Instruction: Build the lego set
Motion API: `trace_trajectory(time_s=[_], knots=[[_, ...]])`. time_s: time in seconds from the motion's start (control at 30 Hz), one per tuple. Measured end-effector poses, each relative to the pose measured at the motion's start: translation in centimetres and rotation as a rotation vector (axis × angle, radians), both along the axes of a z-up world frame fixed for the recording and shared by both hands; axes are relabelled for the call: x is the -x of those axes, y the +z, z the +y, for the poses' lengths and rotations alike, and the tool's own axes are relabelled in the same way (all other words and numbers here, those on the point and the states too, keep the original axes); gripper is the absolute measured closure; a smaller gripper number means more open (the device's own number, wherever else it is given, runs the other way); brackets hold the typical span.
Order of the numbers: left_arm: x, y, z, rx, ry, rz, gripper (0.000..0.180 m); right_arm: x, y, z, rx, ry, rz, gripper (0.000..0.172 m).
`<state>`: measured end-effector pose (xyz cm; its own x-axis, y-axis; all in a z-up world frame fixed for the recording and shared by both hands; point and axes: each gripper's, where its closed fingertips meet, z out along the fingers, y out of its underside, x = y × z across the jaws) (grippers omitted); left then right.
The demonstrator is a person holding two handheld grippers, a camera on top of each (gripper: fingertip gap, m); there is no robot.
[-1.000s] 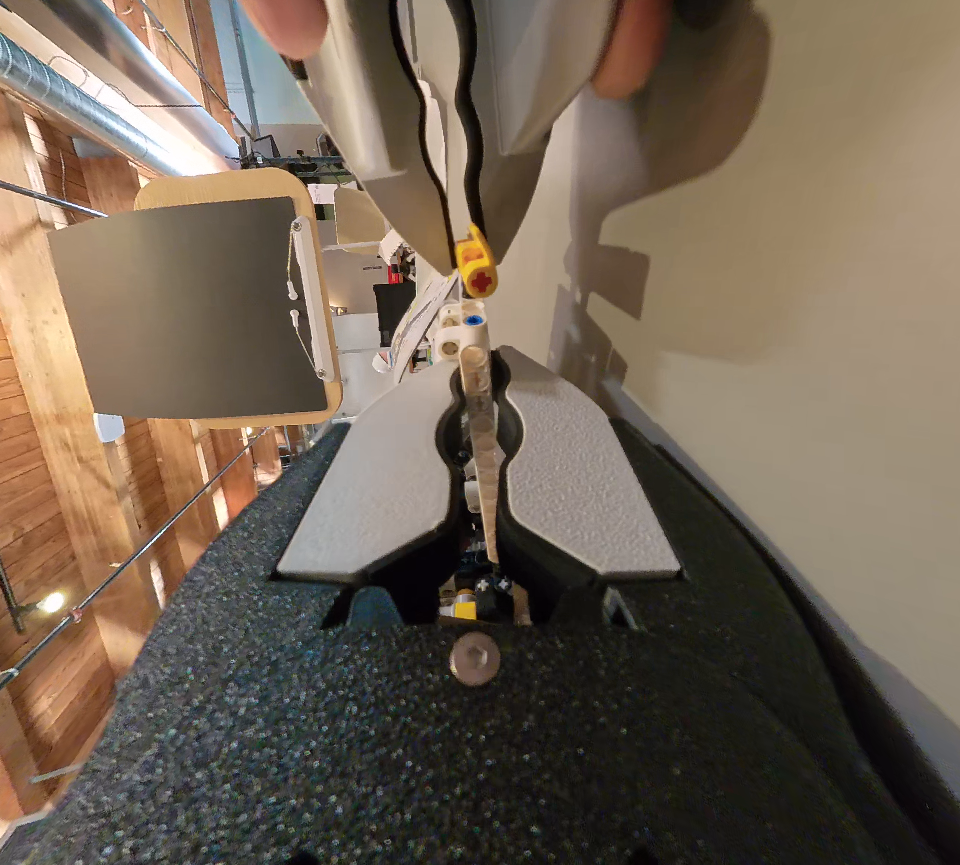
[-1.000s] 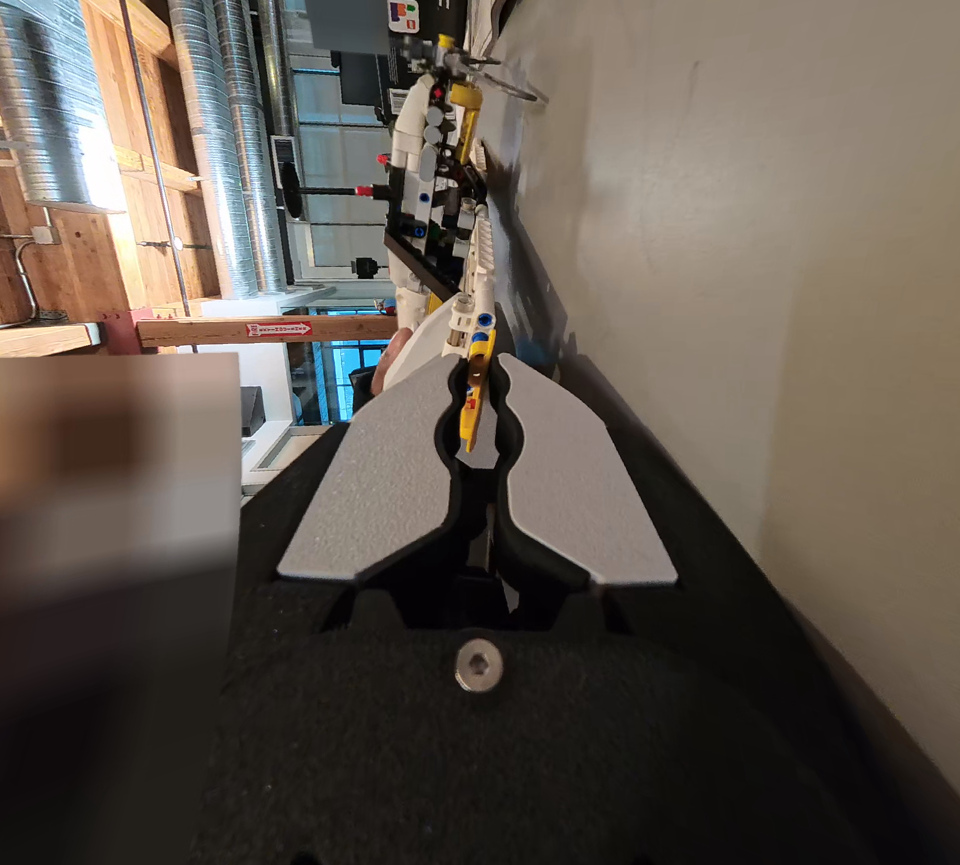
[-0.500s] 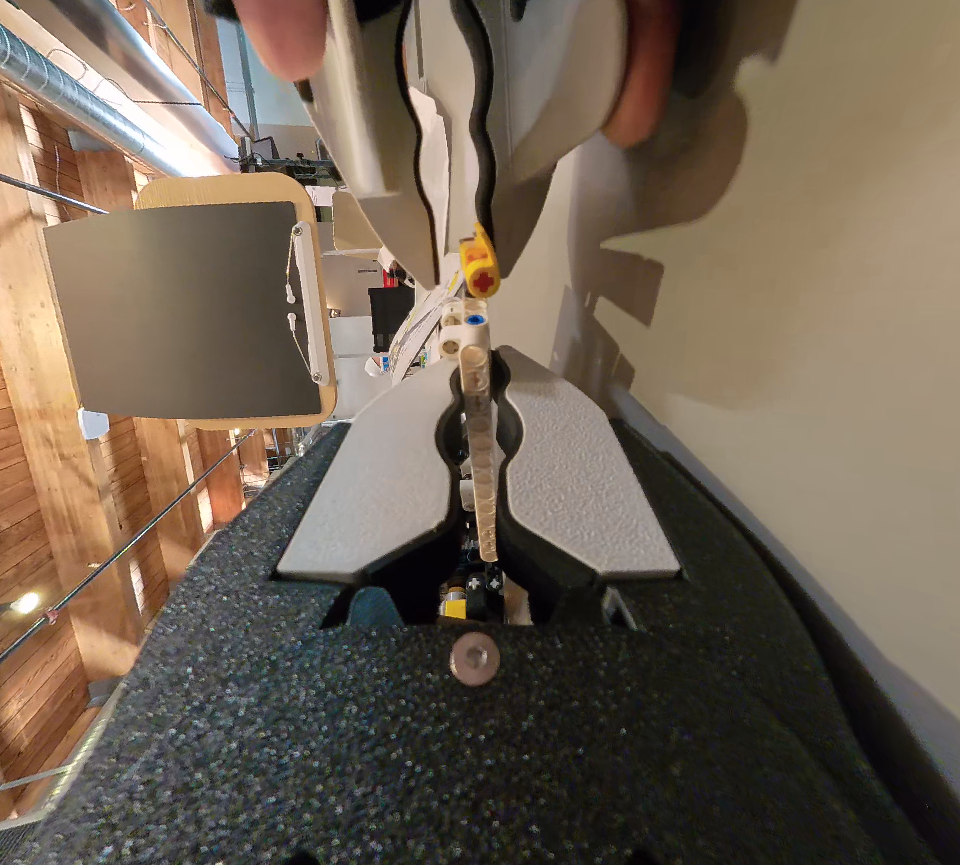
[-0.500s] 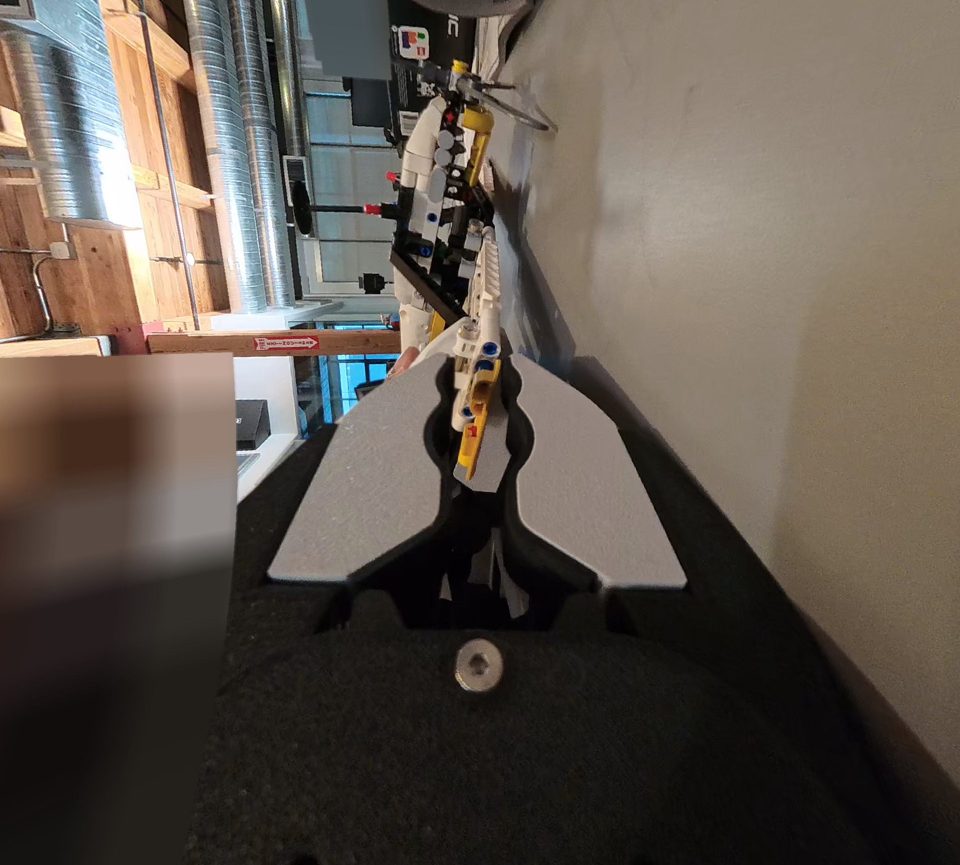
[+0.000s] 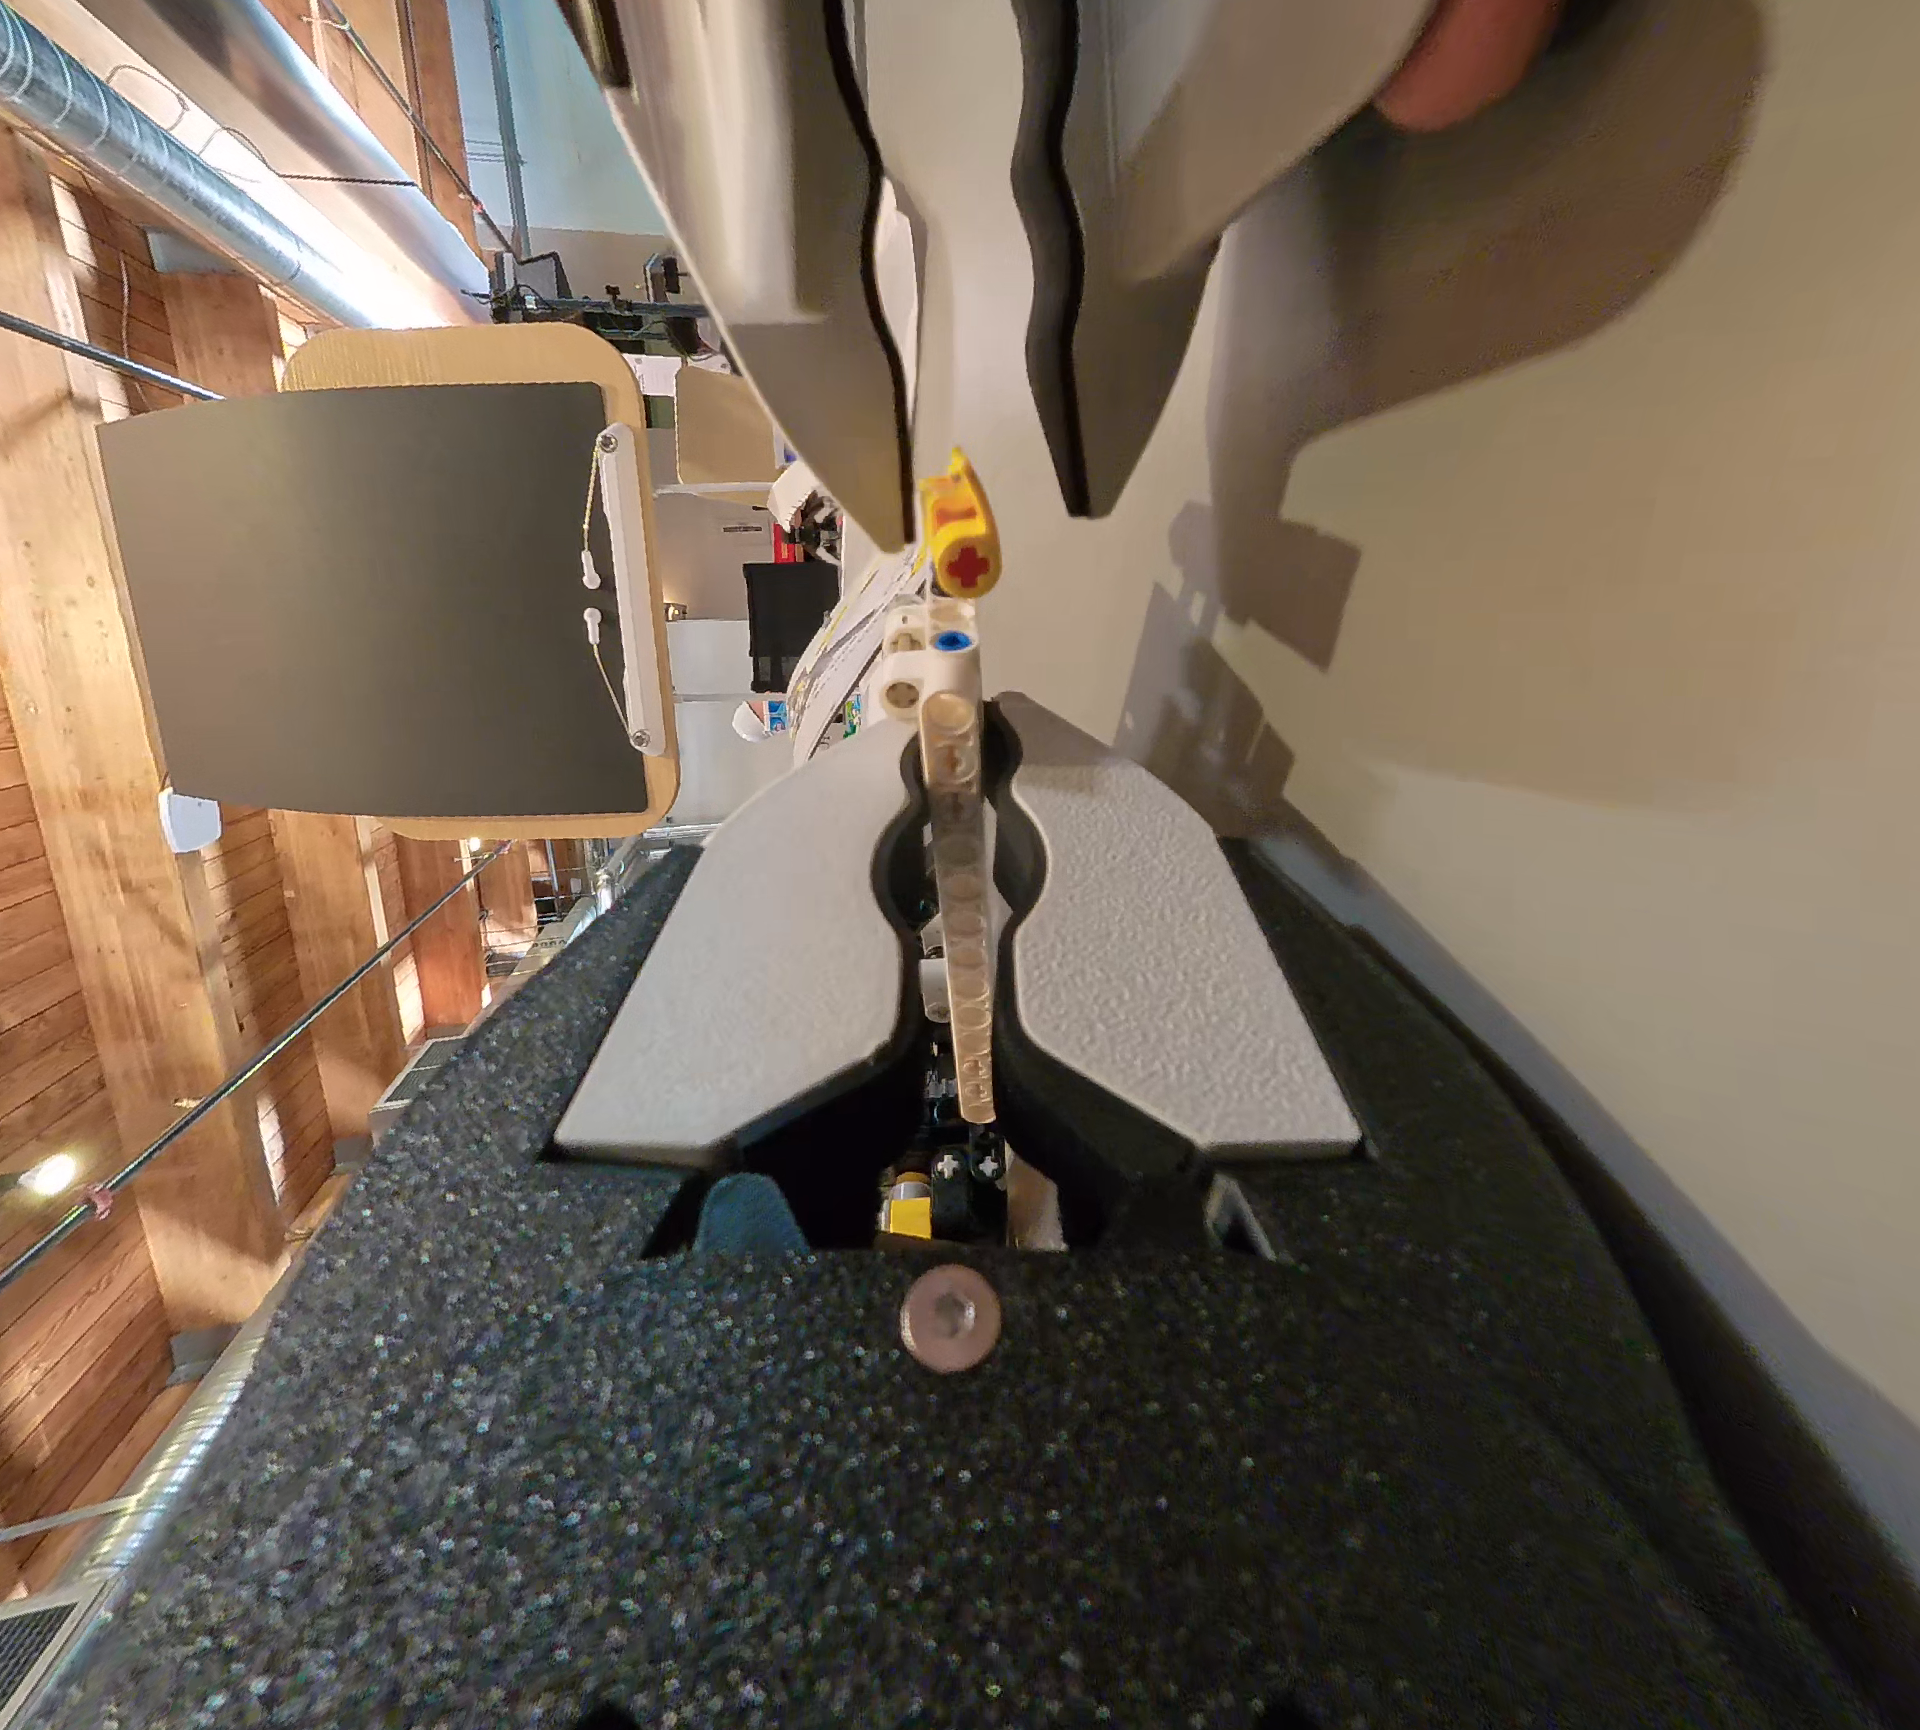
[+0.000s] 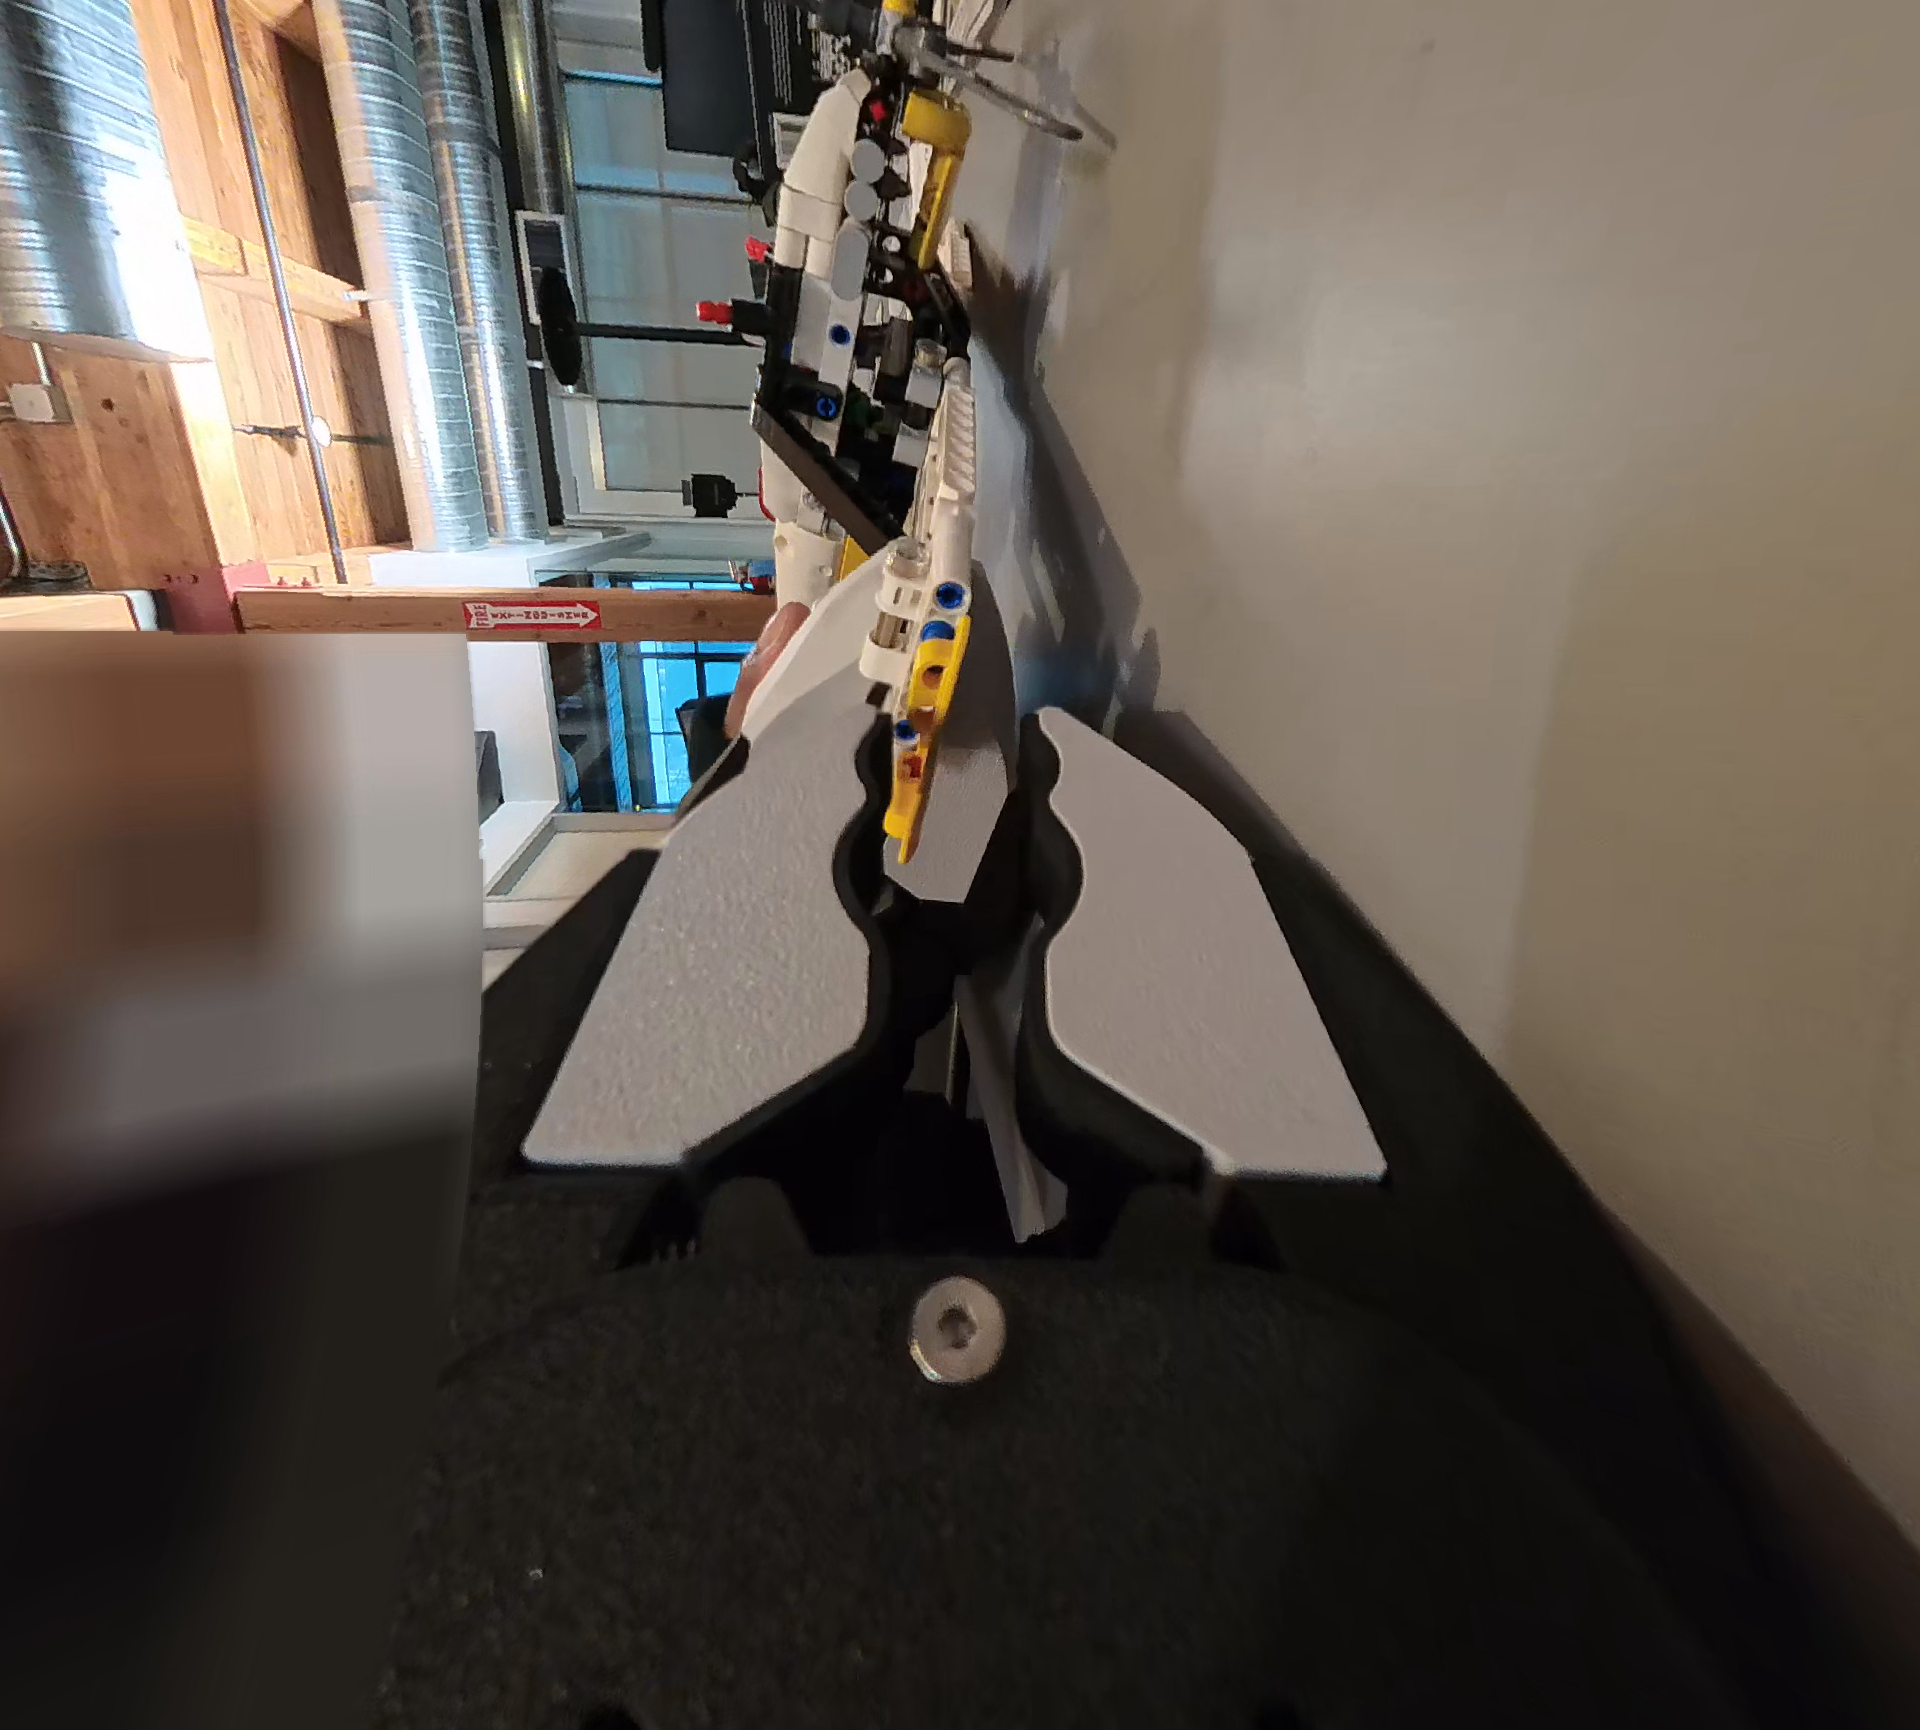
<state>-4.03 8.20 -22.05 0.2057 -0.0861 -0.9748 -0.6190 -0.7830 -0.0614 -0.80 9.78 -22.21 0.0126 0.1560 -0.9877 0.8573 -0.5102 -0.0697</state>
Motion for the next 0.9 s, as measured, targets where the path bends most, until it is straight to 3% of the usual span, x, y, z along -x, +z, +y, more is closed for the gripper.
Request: trace_trajectory(time_s=[0.3,0.9], knots=[[-0.12,0.09,0.01,0.002,-0.009,0.006,0.173,0.14,0.35,-0.19,0.018,0.009,0.02,0.164],[-0.35,0.34,-0.13,0.059,0.003,0.099,0.174,0.14,0.36,-0.45,0.081,0.024,-0.031,0.165]])
